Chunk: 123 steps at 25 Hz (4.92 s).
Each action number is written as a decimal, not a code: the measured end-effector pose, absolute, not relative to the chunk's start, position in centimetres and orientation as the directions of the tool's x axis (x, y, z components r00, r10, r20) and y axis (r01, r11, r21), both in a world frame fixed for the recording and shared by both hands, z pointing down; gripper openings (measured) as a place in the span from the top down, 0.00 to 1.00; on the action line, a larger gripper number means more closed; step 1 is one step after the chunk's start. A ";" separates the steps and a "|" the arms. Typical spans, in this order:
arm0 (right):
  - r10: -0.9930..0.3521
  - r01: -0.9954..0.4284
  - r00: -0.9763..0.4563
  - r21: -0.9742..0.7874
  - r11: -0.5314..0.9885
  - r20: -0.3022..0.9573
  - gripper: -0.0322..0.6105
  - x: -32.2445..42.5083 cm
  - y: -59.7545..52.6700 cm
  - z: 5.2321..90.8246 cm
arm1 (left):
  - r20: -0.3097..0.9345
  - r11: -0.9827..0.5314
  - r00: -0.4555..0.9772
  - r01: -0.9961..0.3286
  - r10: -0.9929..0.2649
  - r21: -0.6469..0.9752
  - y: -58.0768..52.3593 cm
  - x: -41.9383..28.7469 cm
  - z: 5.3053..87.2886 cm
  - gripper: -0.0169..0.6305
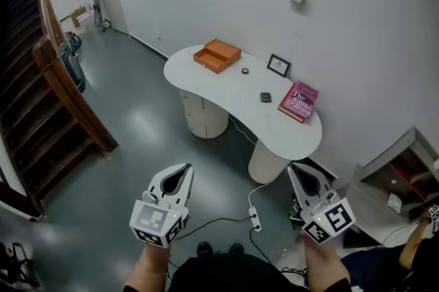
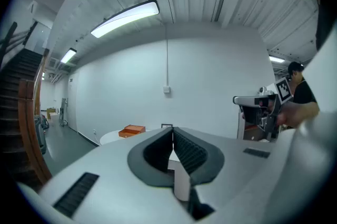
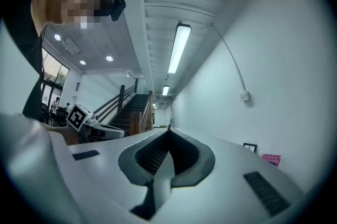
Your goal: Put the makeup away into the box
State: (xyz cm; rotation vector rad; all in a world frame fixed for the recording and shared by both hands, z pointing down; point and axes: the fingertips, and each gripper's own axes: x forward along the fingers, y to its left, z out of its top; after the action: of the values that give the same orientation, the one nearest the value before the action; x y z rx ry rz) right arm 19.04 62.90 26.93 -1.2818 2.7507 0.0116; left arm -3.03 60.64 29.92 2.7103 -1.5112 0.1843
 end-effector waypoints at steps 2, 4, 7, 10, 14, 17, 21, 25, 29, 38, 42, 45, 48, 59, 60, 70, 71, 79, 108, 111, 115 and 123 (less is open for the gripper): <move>-0.764 -0.765 -0.637 -0.040 0.643 -0.100 0.90 19.3 62.9 27.1 | 0.126 -0.524 0.517 -0.851 -0.846 -0.026 60.7 -3.0 30.2 0.95; -0.765 -0.765 -0.637 -0.040 0.643 -0.099 0.90 19.5 62.9 27.2 | 0.133 -0.524 0.517 -0.851 -0.846 -0.023 60.7 -2.8 30.5 0.95; -0.763 -0.764 -0.639 -0.039 0.644 -0.100 0.90 19.9 63.1 27.2 | 0.138 -0.524 0.517 -0.851 -0.845 -0.021 60.9 -2.3 30.6 0.95; -0.761 -0.762 -0.641 -0.040 0.646 -0.102 0.90 20.5 63.3 27.3 | 0.138 -0.522 0.515 -0.852 -0.846 -0.022 61.1 -1.8 30.6 0.95; -0.721 -0.716 -0.686 -0.087 0.693 -0.097 0.90 20.9 63.8 28.0 | 0.143 -0.511 0.503 -0.859 -0.853 -0.024 61.9 -1.2 30.8 0.95; -0.681 -0.669 -0.727 -0.128 0.732 -0.091 0.89 20.7 64.5 28.9 | 0.149 -0.496 0.490 -0.868 -0.859 -0.008 62.7 -1.1 31.5 0.95; -0.659 -0.641 -0.747 -0.163 0.750 -0.091 0.89 20.6 64.5 29.5 | 0.163 -0.490 0.485 -0.872 -0.859 0.007 62.8 -1.0 32.3 0.95; -0.657 -0.639 -0.750 -0.172 0.750 -0.078 0.89 20.5 62.7 30.0 | 0.158 -0.496 0.491 -0.869 -0.857 0.011 60.7 -1.3 32.6 0.95; -0.669 -0.648 -0.741 -0.202 0.734 -0.055 0.89 19.6 58.9 30.8 | 0.154 -0.506 0.504 -0.862 -0.850 0.028 56.8 -2.5 33.4 0.95; -0.710 -0.691 -0.703 -0.207 0.693 -0.029 0.89 14.1 46.7 30.6 | 0.166 -0.552 0.553 -0.832 -0.817 0.056 43.8 -8.2 34.7 0.95; -0.721 -0.702 -0.693 -0.218 0.678 -0.013 0.89 10.6 41.7 30.5 | 0.166 -0.577 0.579 -0.814 -0.798 0.071 38.5 -10.7 34.5 0.95; -0.724 -0.706 -0.690 -0.224 0.672 0.002 0.89 8.0 39.0 30.5 | 0.167 -0.597 0.601 -0.798 -0.782 0.078 36.1 -12.3 34.5 0.95; -0.713 -0.701 -0.701 -0.212 0.681 0.026 0.89 5.6 37.1 30.6 | 0.173 -0.611 0.615 -0.787 -0.769 0.083 34.2 -13.7 35.0 0.95; -0.715 -0.706 -0.697 -0.237 0.667 0.063 0.89 5.4 30.1 31.7 | 0.177 -0.609 0.622 -0.783 -0.763 0.128 28.1 -14.4 36.5 0.95; -0.714 -0.702 -0.698 -0.251 0.666 0.057 0.89 5.6 29.2 31.9 | 0.184 -0.611 0.624 -0.781 -0.759 0.131 27.4 -14.2 36.6 0.95; -0.735 -0.706 -0.677 -0.314 0.634 0.040 0.89 9.2 24.4 32.5 | 0.232 -0.636 0.636 -0.767 -0.736 0.088 23.7 -12.2 35.7 0.95; -0.742 -0.715 -0.669 -0.312 0.626 0.045 0.89 9.3 24.7 32.7 | 0.236 -0.646 0.645 -0.759 -0.726 0.087 23.9 -12.1 36.0 0.95; -0.760 -0.744 -0.643 -0.309 0.592 0.091 0.89 8.2 27.4 34.0 | 0.253 -0.678 0.688 -0.722 -0.681 0.137 25.9 -12.7 38.4 0.95; -0.820 -0.902 -0.431 -0.171 0.396 0.377 0.63 21.0 9.5 45.2 | 0.256 -0.702 0.700 -0.705 -0.667 0.098 8.0 -4.3 38.5 0.95; -0.806 -0.903 -0.429 -0.172 0.393 0.409 0.62 23.0 6.5 47.0 | 0.270 -0.709 0.706 -0.697 -0.655 0.101 4.0 -1.8 38.4 0.95; -0.801 -0.894 -0.448 -0.164 0.418 0.398 0.62 23.7 4.2 47.5 | 0.283 -0.736 0.731 -0.668 -0.621 0.110 0.7 1.3 38.6 0.95; -0.786 -0.912 -0.399 -0.118 0.392 0.472 0.62 24.0 2.5 50.2 | 0.319 -0.789 0.771 -0.607 -0.552 0.101 -3.6 3.5 40.5 0.95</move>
State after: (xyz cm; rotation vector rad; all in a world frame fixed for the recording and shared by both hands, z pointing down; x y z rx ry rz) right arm 24.03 2.48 50.20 -1.8427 2.8909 -0.6463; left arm 3.53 -3.65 40.50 2.7667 -0.9154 0.4066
